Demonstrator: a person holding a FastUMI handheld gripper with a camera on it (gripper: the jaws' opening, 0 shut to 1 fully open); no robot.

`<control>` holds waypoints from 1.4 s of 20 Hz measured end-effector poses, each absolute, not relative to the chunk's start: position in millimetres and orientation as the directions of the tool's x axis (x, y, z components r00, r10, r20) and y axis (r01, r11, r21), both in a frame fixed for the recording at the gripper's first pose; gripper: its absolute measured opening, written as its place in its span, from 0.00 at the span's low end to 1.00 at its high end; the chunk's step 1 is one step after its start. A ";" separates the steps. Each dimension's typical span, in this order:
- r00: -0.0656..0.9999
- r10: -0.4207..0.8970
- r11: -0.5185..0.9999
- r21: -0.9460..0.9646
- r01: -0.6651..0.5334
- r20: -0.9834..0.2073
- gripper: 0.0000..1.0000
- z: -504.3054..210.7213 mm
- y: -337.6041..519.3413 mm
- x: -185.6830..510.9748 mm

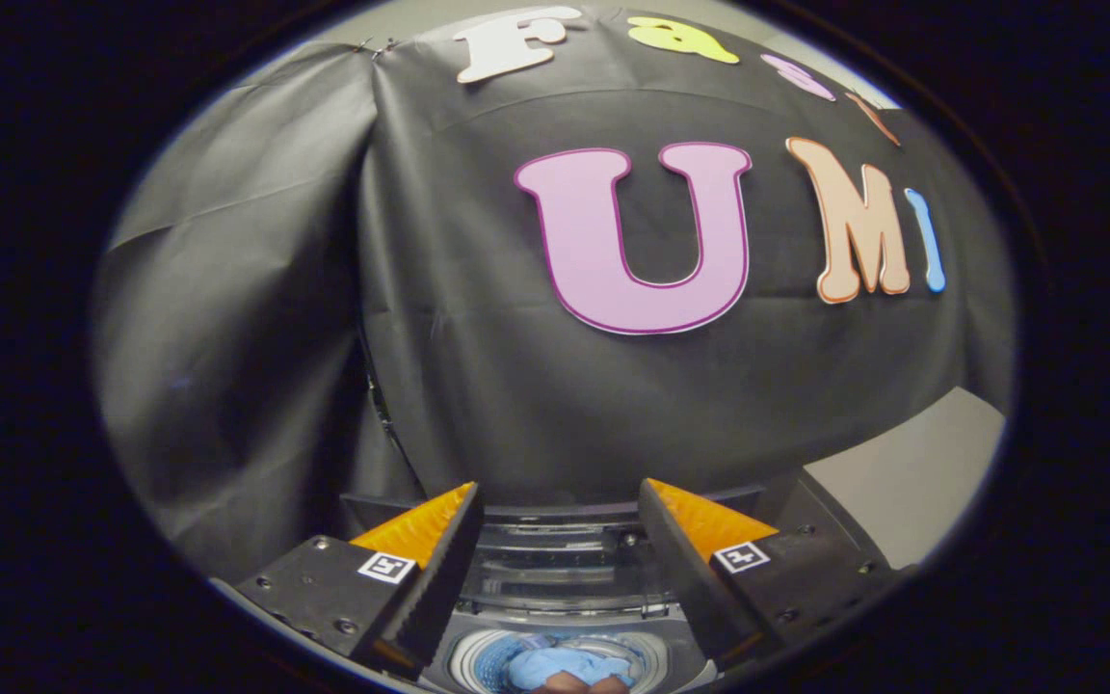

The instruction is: Put the clothes into the washing machine and then close the washing machine lid.

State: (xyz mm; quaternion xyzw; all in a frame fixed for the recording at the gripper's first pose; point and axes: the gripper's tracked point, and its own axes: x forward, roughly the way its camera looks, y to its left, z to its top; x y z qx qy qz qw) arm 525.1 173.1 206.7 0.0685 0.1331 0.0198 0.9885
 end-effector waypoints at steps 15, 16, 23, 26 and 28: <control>0.935 0.026 0.999 0.029 -0.017 -0.352 0.97 157.0 180.4 586.4; 0.933 0.021 0.999 0.043 -0.006 -0.358 0.97 154.4 178.5 591.6; 0.922 0.024 0.999 0.049 -0.006 -0.386 0.97 153.1 179.6 583.4; 0.917 0.034 0.999 0.052 -0.015 -0.397 0.97 153.5 180.3 570.3; 0.921 0.040 0.998 0.055 -0.020 -0.388 0.97 154.6 180.7 564.9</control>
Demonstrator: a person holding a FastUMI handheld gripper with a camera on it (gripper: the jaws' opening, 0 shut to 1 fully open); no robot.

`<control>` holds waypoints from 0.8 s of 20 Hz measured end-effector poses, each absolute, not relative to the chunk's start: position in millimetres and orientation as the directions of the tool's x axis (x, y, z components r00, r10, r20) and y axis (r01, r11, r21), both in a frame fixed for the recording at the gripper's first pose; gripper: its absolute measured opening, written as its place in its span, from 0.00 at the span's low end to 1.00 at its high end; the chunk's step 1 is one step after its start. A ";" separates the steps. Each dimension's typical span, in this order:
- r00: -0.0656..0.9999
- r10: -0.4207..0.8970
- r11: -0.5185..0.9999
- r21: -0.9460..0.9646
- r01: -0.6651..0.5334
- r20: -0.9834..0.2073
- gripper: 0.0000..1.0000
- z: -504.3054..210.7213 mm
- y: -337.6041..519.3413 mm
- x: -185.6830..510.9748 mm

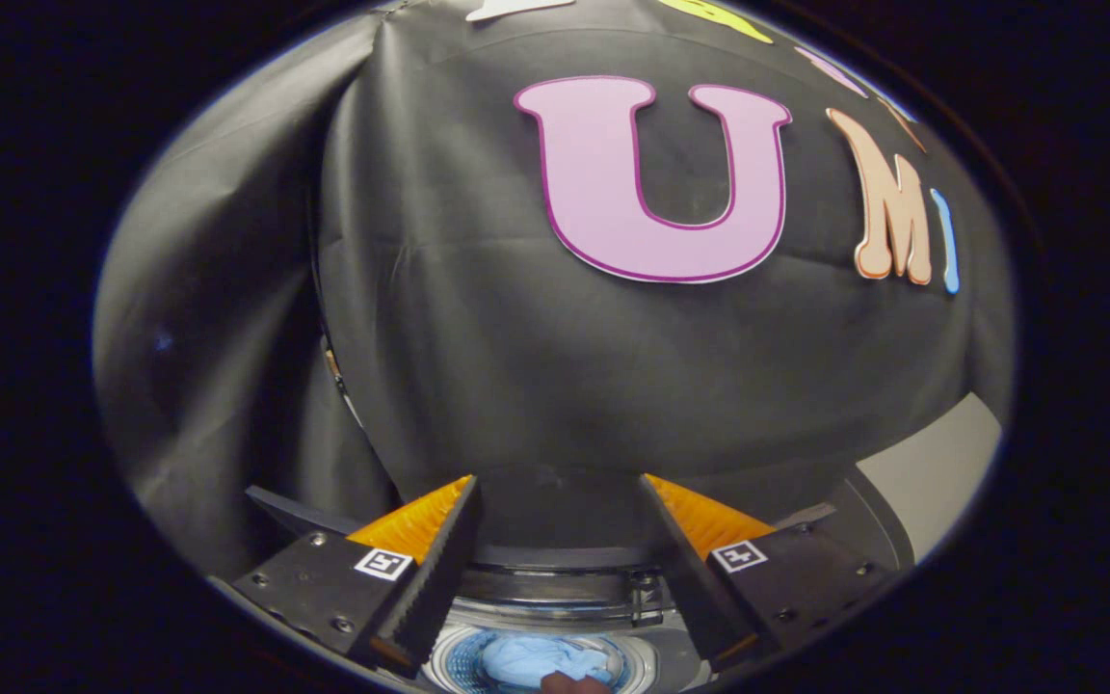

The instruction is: Put the clothes into the washing machine and then close the washing machine lid.

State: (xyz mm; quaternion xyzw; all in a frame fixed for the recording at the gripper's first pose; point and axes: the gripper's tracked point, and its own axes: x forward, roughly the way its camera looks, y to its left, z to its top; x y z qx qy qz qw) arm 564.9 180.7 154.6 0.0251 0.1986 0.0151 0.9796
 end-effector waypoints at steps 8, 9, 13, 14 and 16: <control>0.921 0.068 0.997 0.057 -0.050 -0.384 0.97 153.5 183.8 515.3; 0.918 0.074 0.997 0.062 -0.054 -0.390 0.97 150.3 183.4 509.1; 0.914 0.090 0.995 0.068 -0.068 -0.396 0.97 145.2 184.3 485.6; 0.911 0.095 0.995 0.071 -0.073 -0.402 0.97 142.2 184.3 479.3; 0.904 0.108 0.993 0.079 -0.083 -0.413 0.97 135.8 184.8 464.1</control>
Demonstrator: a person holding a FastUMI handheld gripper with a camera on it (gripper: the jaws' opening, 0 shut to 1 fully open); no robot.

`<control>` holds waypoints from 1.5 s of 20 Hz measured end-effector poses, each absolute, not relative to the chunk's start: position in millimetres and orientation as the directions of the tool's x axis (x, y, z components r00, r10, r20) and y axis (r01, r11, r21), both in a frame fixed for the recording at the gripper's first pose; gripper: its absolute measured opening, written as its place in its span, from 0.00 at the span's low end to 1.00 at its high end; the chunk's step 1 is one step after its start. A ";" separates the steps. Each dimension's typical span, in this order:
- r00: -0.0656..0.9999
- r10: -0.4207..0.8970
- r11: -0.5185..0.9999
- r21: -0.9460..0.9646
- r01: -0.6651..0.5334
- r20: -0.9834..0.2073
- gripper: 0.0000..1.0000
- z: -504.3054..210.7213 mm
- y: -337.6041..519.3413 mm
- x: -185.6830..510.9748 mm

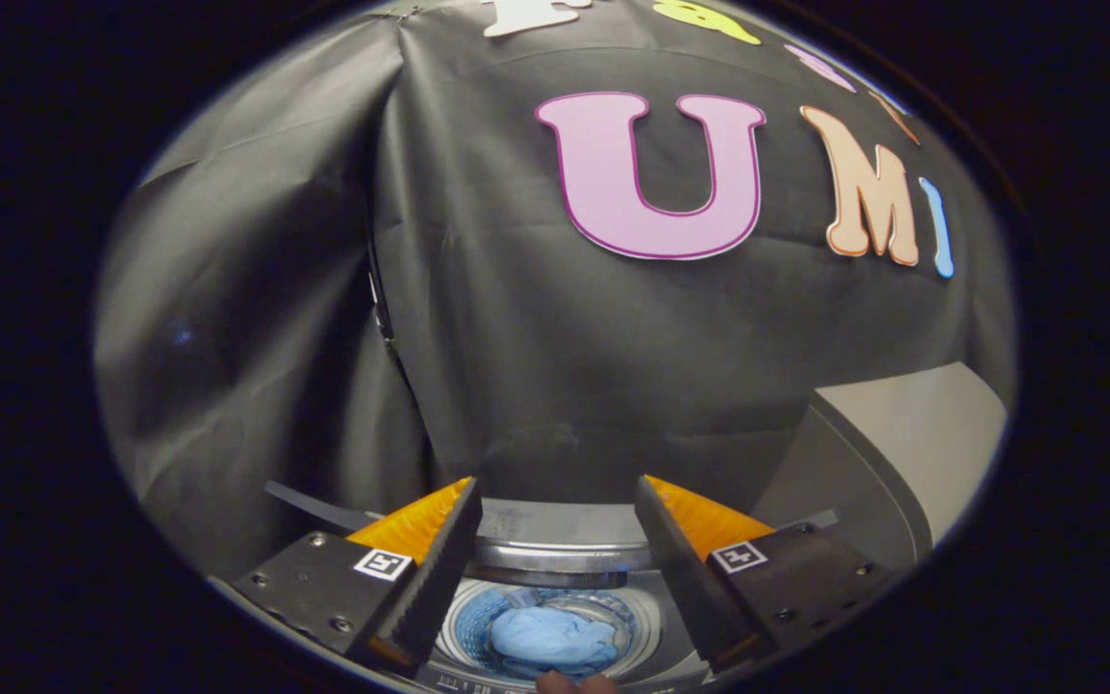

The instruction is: Put the clothes into the washing machine and then close the washing machine lid.

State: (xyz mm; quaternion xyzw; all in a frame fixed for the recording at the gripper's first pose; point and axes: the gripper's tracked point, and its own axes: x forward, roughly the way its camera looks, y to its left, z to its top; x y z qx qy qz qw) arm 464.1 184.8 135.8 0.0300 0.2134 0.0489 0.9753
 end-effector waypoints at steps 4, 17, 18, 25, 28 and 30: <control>0.887 0.118 0.992 0.096 -0.084 -0.447 0.99 114.2 176.7 433.6; 0.942 0.169 0.985 0.091 -0.149 -0.289 0.97 134.6 129.0 297.5; 0.948 0.167 0.985 0.082 -0.150 -0.271 0.97 137.9 123.0 284.1; 0.975 0.131 0.991 0.032 -0.127 -0.179 0.97 159.3 73.5 183.9; 0.983 0.103 0.994 0.039 -0.098 -0.153 0.97 160.7 48.5 142.1; 0.988 0.083 0.996 0.053 -0.076 -0.129 0.97 160.7 32.4 116.9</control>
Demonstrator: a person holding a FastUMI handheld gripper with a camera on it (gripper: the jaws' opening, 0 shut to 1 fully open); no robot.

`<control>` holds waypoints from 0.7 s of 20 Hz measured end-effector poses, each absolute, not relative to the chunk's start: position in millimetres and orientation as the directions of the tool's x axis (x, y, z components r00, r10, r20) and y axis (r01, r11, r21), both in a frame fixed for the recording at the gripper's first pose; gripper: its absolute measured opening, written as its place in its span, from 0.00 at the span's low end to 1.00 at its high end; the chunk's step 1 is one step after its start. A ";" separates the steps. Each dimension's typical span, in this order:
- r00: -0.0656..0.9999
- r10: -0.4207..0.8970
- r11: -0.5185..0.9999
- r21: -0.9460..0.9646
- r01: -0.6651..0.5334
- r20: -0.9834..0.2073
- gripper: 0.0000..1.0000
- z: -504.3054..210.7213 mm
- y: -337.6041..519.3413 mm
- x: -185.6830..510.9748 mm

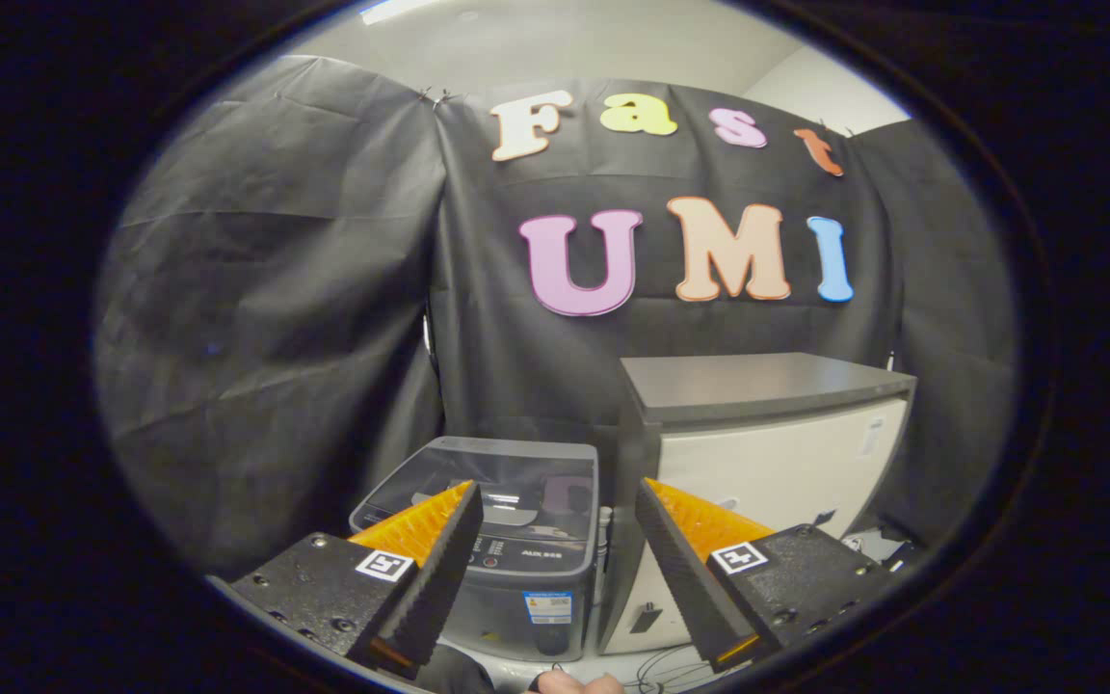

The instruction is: Put the clothes into the washing machine and then close the washing machine lid.

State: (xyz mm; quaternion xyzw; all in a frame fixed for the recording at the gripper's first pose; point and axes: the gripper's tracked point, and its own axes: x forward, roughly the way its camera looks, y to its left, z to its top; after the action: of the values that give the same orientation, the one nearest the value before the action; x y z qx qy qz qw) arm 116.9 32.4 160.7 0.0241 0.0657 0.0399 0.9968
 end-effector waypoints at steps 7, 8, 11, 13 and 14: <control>0.996 -0.004 0.998 0.061 0.009 -0.086 0.97 135.7 -16.1 38.8; 0.997 -0.028 0.998 0.058 0.032 -0.070 0.97 128.6 -22.6 29.2; 0.996 -0.080 0.996 0.033 0.082 -0.043 0.96 107.8 -38.5 6.4; 0.995 -0.094 0.995 0.023 0.095 -0.034 0.96 97.3 -41.3 -6.8; 0.994 -0.101 0.995 0.022 0.102 -0.027 0.97 95.1 -43.7 -13.3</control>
State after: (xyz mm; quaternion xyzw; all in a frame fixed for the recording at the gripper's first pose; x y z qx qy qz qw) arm -13.3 -43.7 95.1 0.0116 0.0130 -0.0509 0.9986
